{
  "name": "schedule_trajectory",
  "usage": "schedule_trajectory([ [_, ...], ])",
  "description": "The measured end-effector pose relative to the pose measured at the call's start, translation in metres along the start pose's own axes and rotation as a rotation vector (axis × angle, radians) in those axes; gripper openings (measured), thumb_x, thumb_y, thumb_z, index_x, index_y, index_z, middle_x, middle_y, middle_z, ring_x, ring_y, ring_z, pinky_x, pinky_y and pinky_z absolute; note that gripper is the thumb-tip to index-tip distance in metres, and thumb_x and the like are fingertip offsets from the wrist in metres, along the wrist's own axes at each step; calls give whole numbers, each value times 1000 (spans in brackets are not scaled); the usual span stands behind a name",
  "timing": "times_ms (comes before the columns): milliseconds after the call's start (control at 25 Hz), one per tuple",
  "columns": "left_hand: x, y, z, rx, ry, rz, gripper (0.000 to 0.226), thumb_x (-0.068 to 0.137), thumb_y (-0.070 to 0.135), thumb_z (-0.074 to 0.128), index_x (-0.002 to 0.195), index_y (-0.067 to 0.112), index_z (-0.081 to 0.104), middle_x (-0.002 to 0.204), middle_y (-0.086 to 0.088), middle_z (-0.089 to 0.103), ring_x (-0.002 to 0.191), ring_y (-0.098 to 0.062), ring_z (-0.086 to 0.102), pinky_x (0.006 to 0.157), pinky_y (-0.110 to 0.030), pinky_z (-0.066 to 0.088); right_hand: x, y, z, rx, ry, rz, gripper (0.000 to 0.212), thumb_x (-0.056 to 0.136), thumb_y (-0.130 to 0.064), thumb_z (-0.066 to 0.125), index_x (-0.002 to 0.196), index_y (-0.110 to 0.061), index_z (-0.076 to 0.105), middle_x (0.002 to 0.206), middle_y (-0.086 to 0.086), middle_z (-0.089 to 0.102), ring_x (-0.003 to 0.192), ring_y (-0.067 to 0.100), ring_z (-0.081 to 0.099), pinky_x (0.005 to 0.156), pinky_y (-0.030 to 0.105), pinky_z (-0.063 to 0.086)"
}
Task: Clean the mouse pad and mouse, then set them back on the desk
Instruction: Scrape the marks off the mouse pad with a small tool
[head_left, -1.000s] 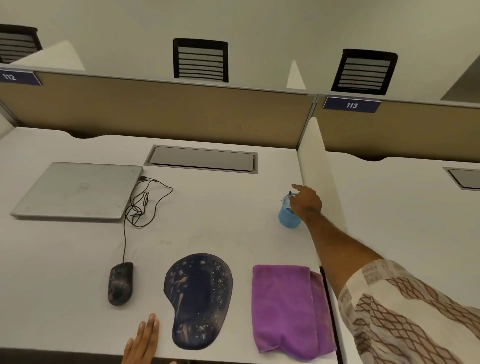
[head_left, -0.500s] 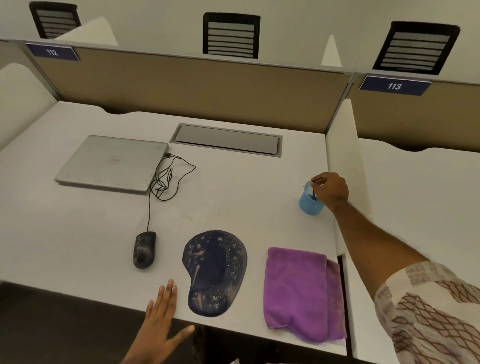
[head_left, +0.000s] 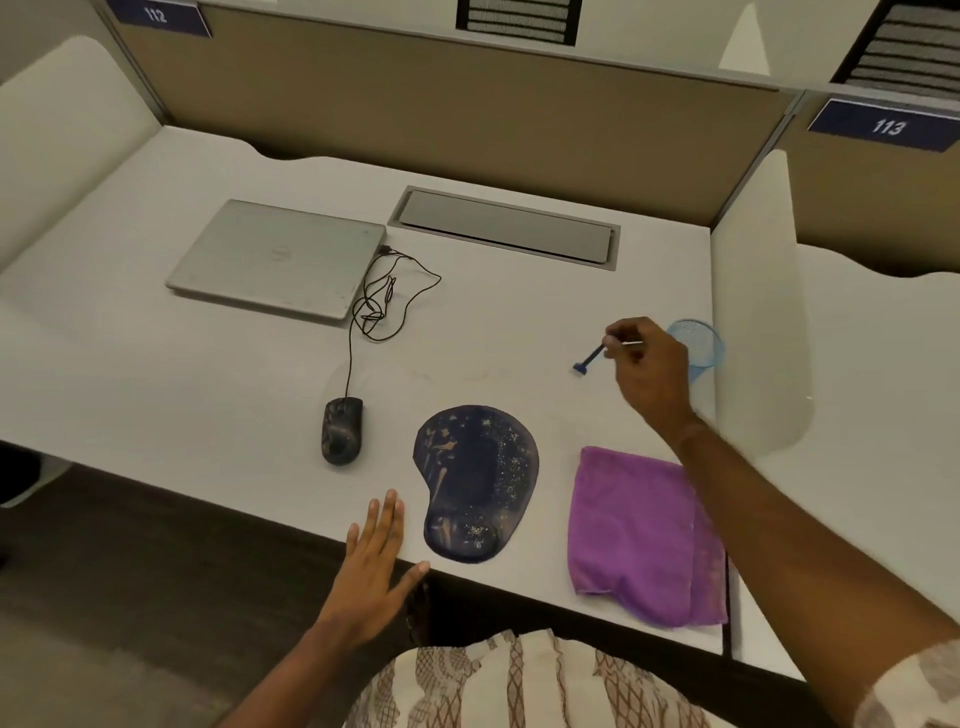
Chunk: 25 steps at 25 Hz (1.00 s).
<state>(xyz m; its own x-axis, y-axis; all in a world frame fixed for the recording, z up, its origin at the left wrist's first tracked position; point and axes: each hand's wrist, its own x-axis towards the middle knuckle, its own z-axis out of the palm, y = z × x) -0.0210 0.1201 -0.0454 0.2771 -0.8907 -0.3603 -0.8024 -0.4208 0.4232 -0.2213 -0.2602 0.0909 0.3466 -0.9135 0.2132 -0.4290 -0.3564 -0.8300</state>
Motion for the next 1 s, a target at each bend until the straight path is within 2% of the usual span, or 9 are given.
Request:
schedule_trajectory([
  [120,0,0,0,-9,-5,-2,84,105,62,30,159,25,-24,162,11,-39,150,-11,-34,125,-44,-17,-37,-10,65,41,-226,-7,9,91,-8,64,96,-15,67,85,-3,72,78,10,71,72,28,59],
  [200,1,0,1,-11,-1,0,84,103,65,25,159,25,-24,163,11,-39,150,-12,-34,124,-44,-19,-50,-15,94,30,-305,3,8,92,-10,64,97,-16,66,89,-2,72,82,10,70,75,28,59],
  [360,1,0,4,-4,23,-21,84,103,66,23,158,25,-24,162,10,-40,150,-12,-36,120,-35,-28,-53,-17,121,-23,-342,47,7,95,-15,61,100,-18,65,94,-3,71,86,11,67,77,26,58],
  [480,1,1,5,8,34,-29,83,105,63,27,158,26,-25,162,10,-41,150,-13,-36,120,-35,-26,-52,-18,126,-56,-349,81,7,97,-15,60,102,-16,64,94,-3,69,85,12,66,76,24,55],
  [640,3,0,6,32,32,-25,81,104,64,25,158,30,-26,162,8,-41,149,-15,-38,120,-37,-27,-50,-17,129,-128,-456,58,11,92,-17,67,102,-17,63,93,-2,69,82,13,67,78,24,57],
  [800,4,-1,9,83,30,-23,77,104,66,22,160,35,-21,163,5,-40,150,-19,-37,119,-39,-28,-48,-13,130,-384,-591,-26,19,94,-16,60,107,-12,73,103,6,72,90,21,66,87,36,55],
  [920,4,-2,12,86,41,-25,74,101,69,14,160,38,-19,164,4,-37,151,-20,-35,120,-40,-27,-45,-8,124,-582,-706,-125,22,93,-13,56,104,-12,76,100,8,74,85,25,65,78,34,53],
  [1000,4,-2,14,73,56,-28,72,100,69,11,159,42,-18,166,4,-34,152,-21,-32,121,-41,-23,-44,-3,116,-704,-770,-189,21,93,-14,56,103,-14,75,98,8,73,83,25,63,68,30,44],
])
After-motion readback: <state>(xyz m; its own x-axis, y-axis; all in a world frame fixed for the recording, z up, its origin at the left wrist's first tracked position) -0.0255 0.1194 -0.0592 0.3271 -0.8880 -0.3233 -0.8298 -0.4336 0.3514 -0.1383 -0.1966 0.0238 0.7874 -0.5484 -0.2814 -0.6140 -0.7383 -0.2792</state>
